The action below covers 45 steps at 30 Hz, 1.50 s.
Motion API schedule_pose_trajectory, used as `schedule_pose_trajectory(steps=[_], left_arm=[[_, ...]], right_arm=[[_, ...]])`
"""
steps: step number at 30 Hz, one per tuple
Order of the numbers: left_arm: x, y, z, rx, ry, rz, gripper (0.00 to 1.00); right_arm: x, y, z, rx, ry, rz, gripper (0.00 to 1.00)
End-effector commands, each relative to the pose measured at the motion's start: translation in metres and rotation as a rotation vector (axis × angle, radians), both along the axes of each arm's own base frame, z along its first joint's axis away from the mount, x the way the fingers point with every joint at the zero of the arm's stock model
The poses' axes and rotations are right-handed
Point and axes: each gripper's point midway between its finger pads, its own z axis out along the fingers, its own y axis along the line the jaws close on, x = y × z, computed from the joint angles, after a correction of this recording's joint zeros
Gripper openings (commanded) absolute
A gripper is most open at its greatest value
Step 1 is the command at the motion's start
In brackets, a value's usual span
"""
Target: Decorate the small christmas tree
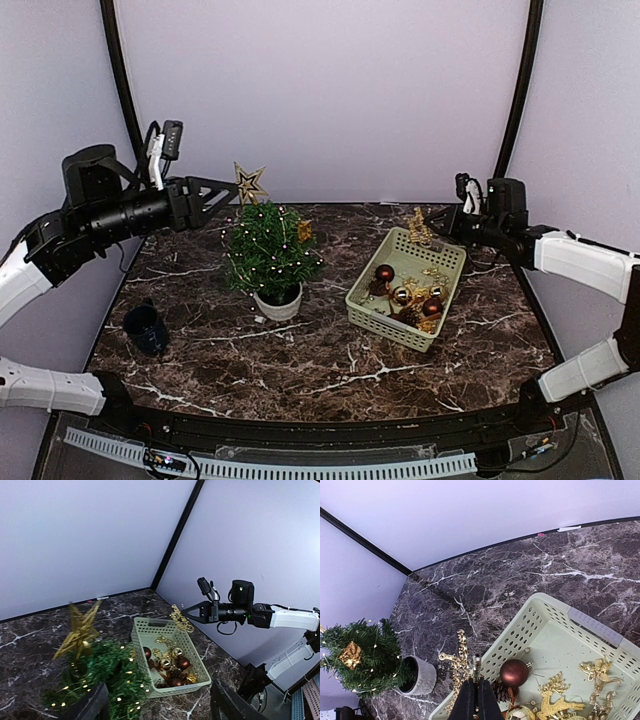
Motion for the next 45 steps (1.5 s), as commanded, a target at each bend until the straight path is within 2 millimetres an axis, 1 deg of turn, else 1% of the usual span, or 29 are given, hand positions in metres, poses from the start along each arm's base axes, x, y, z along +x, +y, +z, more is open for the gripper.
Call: schedule_pose_trajectory(steps=[1, 2, 3, 4, 5, 6, 8, 9, 10, 11, 12, 13, 14, 15, 16, 17, 18, 19, 20, 21, 22, 23, 26, 30, 32, 36, 39, 43, 45], left_arm=[[-0.004, -0.051, 0.027, -0.036, -0.028, -0.069, 0.72], [-0.005, -0.06, 0.042, -0.059, -0.053, -0.084, 0.72], [-0.005, -0.08, 0.034, -0.046, -0.034, -0.12, 0.72], [-0.007, -0.09, 0.049, -0.079, -0.057, -0.139, 0.72], [-0.004, -0.11, 0.044, -0.087, -0.039, -0.172, 0.72], [-0.003, -0.118, 0.051, -0.103, -0.037, -0.187, 0.72], [0.011, -0.155, 0.039, -0.112, 0.01, -0.227, 0.72], [0.009, -0.164, 0.051, -0.142, 0.007, -0.256, 0.72], [0.019, -0.182, 0.035, -0.118, 0.038, -0.265, 0.72], [0.019, -0.19, 0.045, -0.138, 0.036, -0.284, 0.72], [0.027, -0.205, 0.028, -0.116, 0.065, -0.29, 0.72], [0.029, -0.212, 0.037, -0.134, 0.062, -0.303, 0.72], [0.036, -0.224, 0.022, -0.115, 0.087, -0.307, 0.72], [0.038, -0.229, 0.029, -0.129, 0.083, -0.317, 0.72], [0.045, -0.24, 0.013, -0.11, 0.109, -0.318, 0.72], [0.046, -0.244, 0.019, -0.125, 0.113, -0.331, 0.72], [0.051, -0.254, 0.006, -0.114, 0.135, -0.338, 0.73], [0.05, -0.259, 0.011, -0.134, 0.142, -0.359, 0.73], [0.054, -0.268, -0.003, -0.124, 0.167, -0.368, 0.73], [0.053, -0.273, 0.001, -0.142, 0.18, -0.388, 0.73], [0.057, -0.281, -0.012, -0.133, 0.203, -0.394, 0.73], [0.056, -0.284, -0.009, -0.147, 0.208, -0.411, 0.73], [0.058, -0.298, -0.023, -0.147, 0.243, -0.444, 0.73], [0.058, -0.308, -0.024, -0.172, 0.254, -0.477, 0.72], [0.058, -0.311, -0.028, -0.173, 0.262, -0.489, 0.69], [0.058, -0.317, -0.032, -0.183, 0.273, -0.514, 0.57], [0.056, -0.32, -0.035, -0.19, 0.276, -0.533, 0.41], [0.055, -0.322, -0.032, -0.204, 0.266, -0.553, 0.26], [0.054, -0.322, -0.029, -0.213, 0.258, -0.558, 0.15]], right_arm=[[-0.004, 0.004, 0.038, 0.1, -0.119, 0.016, 0.0], [-0.006, 0.005, 0.043, 0.109, -0.132, 0.022, 0.0], [-0.007, 0.005, 0.046, 0.12, -0.14, 0.028, 0.0], [-0.01, 0.007, 0.052, 0.139, -0.154, 0.04, 0.0], [-0.012, 0.008, 0.057, 0.154, -0.166, 0.047, 0.0], [-0.014, 0.009, 0.061, 0.167, -0.18, 0.054, 0.0], [-0.019, 0.009, 0.07, 0.185, -0.205, 0.065, 0.0], [-0.02, 0.009, 0.074, 0.189, -0.217, 0.067, 0.0], [-0.022, 0.009, 0.077, 0.195, -0.226, 0.073, 0.0], [-0.025, 0.01, 0.082, 0.2, -0.239, 0.081, 0.0], [-0.027, 0.011, 0.086, 0.208, -0.248, 0.09, 0.0], [-0.029, 0.011, 0.091, 0.214, -0.259, 0.098, 0.0], [-0.031, 0.011, 0.096, 0.22, -0.267, 0.104, 0.0], [-0.033, 0.011, 0.1, 0.224, -0.274, 0.109, 0.0], [-0.036, 0.012, 0.105, 0.231, -0.284, 0.118, 0.0], [-0.039, 0.013, 0.11, 0.238, -0.294, 0.13, 0.0], [-0.042, 0.014, 0.115, 0.249, -0.304, 0.146, 0.0], [-0.046, 0.016, 0.12, 0.262, -0.313, 0.164, 0.0], [-0.049, 0.018, 0.124, 0.272, -0.324, 0.182, 0.0], [-0.052, 0.019, 0.128, 0.28, -0.332, 0.197, 0.0], [-0.055, 0.02, 0.132, 0.285, -0.342, 0.213, 0.0], [-0.058, 0.021, 0.135, 0.288, -0.347, 0.225, 0.0], [-0.066, 0.024, 0.143, 0.296, -0.367, 0.261, 0.0], [-0.07, 0.025, 0.145, 0.299, -0.373, 0.282, 0.0], [-0.069, 0.026, 0.143, 0.298, -0.369, 0.284, 0.0], [-0.068, 0.028, 0.138, 0.298, -0.357, 0.29, 0.0], [-0.067, 0.028, 0.135, 0.295, -0.352, 0.282, 0.0], [-0.064, 0.028, 0.13, 0.29, -0.342, 0.276, 0.0], [-0.061, 0.026, 0.126, 0.279, -0.332, 0.261, 0.0]])
